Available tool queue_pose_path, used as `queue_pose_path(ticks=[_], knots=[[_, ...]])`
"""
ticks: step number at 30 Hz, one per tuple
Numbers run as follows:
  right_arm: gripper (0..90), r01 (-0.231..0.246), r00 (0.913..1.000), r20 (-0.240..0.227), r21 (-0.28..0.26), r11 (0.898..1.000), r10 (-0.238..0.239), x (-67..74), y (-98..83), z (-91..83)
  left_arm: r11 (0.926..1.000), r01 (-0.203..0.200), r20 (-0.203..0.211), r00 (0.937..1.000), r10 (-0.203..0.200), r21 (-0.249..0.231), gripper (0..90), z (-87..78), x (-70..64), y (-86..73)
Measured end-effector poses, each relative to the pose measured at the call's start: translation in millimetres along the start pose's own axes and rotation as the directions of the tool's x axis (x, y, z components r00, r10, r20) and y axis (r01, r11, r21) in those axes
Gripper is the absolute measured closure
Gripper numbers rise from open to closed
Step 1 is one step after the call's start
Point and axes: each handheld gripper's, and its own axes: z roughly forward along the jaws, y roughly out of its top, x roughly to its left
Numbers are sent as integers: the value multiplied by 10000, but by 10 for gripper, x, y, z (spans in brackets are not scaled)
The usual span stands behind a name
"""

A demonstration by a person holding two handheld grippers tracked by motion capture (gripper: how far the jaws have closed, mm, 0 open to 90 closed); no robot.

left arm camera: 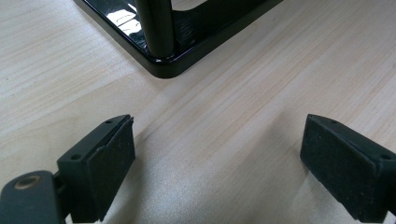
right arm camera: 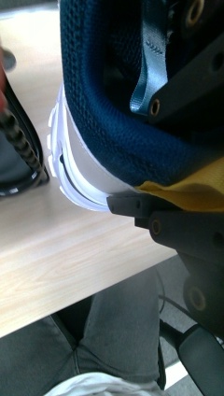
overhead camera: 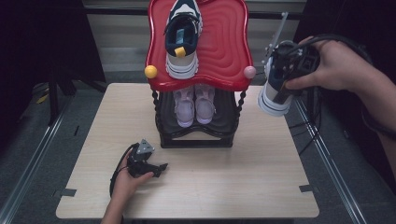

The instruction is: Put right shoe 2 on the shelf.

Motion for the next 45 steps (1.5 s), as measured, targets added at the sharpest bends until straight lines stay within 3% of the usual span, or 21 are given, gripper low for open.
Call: queue_pose_path(ticks=[8, 16, 24, 33, 34, 38, 45], knots=[[744, 411, 9967, 690, 197, 9990, -424, 6, 254, -413, 10000, 12, -3, 10000, -12, -7, 97, 0, 0, 0], [744, 1019, 9881, 1167, -105, 9947, -1000, 68, 590, -647, 10000, 9, 3, 10000, -9, -5, 96, 0, 0, 0], [744, 1722, 9697, 1794, -195, 9849, -1659, 80, 891, -617, 10000, 15, 7, 10000, -15, -9, 96, 1, 0, 0], [742, 2415, 9483, 2106, 59, 9704, -2373, 77, 1149, -479, 10000, 1, 9, 10000, -1, 2, 95, 0, 0, 0], [743, 2412, 9489, 2090, 23, 9705, -2364, 73, 1169, -465, 10000, 2, 10, 10000, -2, 0, 95, 1, 0, 0], [742, 2724, 9352, 2326, 97, 9621, -2671, 51, 1238, -419, 10000, -1, 9, 10000, 1, 1, 95, 1, 0, 0], [742, 2934, 9263, 2391, 267, 9556, -2911, -7, 1342, -337, 10000, 2, 17, 10000, -2, 2, 94, 1, 1, 0]])
